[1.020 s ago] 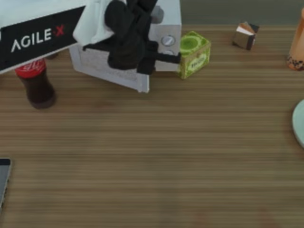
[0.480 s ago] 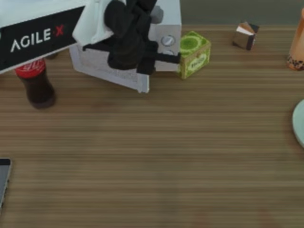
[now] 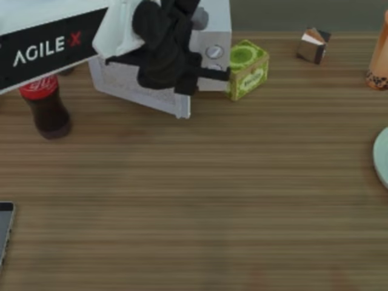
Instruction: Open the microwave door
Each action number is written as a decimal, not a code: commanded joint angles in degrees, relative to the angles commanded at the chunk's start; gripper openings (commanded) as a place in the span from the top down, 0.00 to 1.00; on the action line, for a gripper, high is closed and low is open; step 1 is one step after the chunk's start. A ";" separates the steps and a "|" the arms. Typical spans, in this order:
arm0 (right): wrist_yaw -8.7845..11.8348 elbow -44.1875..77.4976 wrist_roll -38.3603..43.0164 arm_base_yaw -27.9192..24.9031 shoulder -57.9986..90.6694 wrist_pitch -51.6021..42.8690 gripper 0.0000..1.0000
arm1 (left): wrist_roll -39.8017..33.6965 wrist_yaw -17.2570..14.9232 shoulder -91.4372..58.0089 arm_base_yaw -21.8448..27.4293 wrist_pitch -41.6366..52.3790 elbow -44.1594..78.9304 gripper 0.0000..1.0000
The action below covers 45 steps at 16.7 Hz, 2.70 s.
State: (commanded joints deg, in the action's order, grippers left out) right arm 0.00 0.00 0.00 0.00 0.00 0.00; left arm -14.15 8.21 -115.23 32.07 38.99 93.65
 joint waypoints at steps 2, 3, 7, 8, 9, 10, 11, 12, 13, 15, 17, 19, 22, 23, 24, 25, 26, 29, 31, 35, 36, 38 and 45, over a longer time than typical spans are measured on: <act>0.00 0.00 0.00 0.00 0.00 0.00 0.00 | 0.00 0.00 0.00 0.00 0.00 0.00 1.00; 0.00 0.00 0.00 0.00 0.00 0.00 0.00 | 0.00 0.00 0.00 0.00 0.00 0.00 1.00; 0.00 0.00 0.00 0.00 0.00 0.00 0.00 | 1.70 -1.29 1.31 -0.17 -0.83 -1.93 1.00; 0.00 0.00 0.00 0.00 0.00 0.00 0.00 | 2.96 -1.89 2.12 -0.53 -1.25 -3.24 1.00; 0.00 0.00 0.00 0.00 0.00 0.00 0.00 | 4.26 -2.54 2.94 -0.88 -1.68 -4.58 1.00; 0.00 0.00 0.00 0.00 0.00 0.00 0.00 | 5.45 -3.13 3.72 -1.19 -2.13 -5.70 1.00; 0.00 0.00 0.00 0.00 0.00 0.00 0.00 | 6.29 -3.56 4.36 -1.40 -2.54 -6.40 1.00; 0.00 0.00 0.00 0.00 0.00 0.00 0.00 | 6.62 -3.73 4.64 -1.48 -2.73 -6.64 1.00; 0.00 0.00 0.00 0.00 0.00 0.00 0.00 | 6.62 -3.73 4.64 -1.48 -2.73 -6.64 1.00; 0.00 0.00 0.00 0.00 0.00 0.00 0.00 | 6.62 -3.73 4.64 -1.48 -2.73 -6.64 1.00; 0.00 0.00 0.00 0.00 0.00 0.00 0.00 | 6.62 -3.73 4.64 -1.48 -2.73 -6.64 1.00; 0.00 0.00 0.00 0.00 0.00 0.00 0.00 | 6.62 -3.73 4.64 -1.48 -2.73 -6.64 1.00; 0.00 0.00 0.00 0.00 0.00 0.00 0.00 | 6.62 -3.73 4.64 -1.48 -2.73 -6.64 1.00; 0.00 0.00 0.00 0.00 0.00 0.00 0.00 | 6.62 -3.73 4.64 -1.48 -2.73 -6.64 1.00; 0.00 0.00 0.00 0.00 0.00 0.00 0.00 | 6.62 -3.73 4.64 -1.48 -2.73 -6.64 1.00; 0.00 0.00 0.00 0.00 0.00 0.00 0.00 | 6.62 -3.73 4.64 -1.48 -2.73 -6.64 1.00; 0.00 0.00 0.00 0.00 0.00 0.00 0.00 | 6.62 -3.73 4.64 -1.48 -2.73 -6.64 1.00; 0.00 0.00 0.00 0.00 0.00 0.00 0.00 | 6.62 -3.73 4.64 -1.48 -2.73 -6.64 1.00; 0.00 0.00 0.00 0.00 0.00 0.00 0.00 | 6.62 -3.73 4.64 -1.48 -2.73 -6.64 1.00; 0.00 0.00 0.00 0.00 0.00 0.00 0.00 | 6.62 -3.73 4.64 -1.48 -2.73 -6.64 1.00; 0.00 0.00 0.00 0.00 0.00 0.00 0.00 | 6.62 -3.73 4.64 -1.48 -2.73 -6.64 1.00; 0.00 0.00 0.00 0.00 0.00 0.00 0.00 | 6.57 -4.20 4.63 -1.20 -2.80 -6.87 1.00; 0.00 0.00 0.00 0.00 0.00 0.00 0.00 | 13.83 -7.92 8.84 -3.51 -4.44 -12.37 1.00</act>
State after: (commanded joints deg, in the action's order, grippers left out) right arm 0.00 0.00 0.00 0.00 0.00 0.00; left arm -0.31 0.28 -106.39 28.55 34.55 81.28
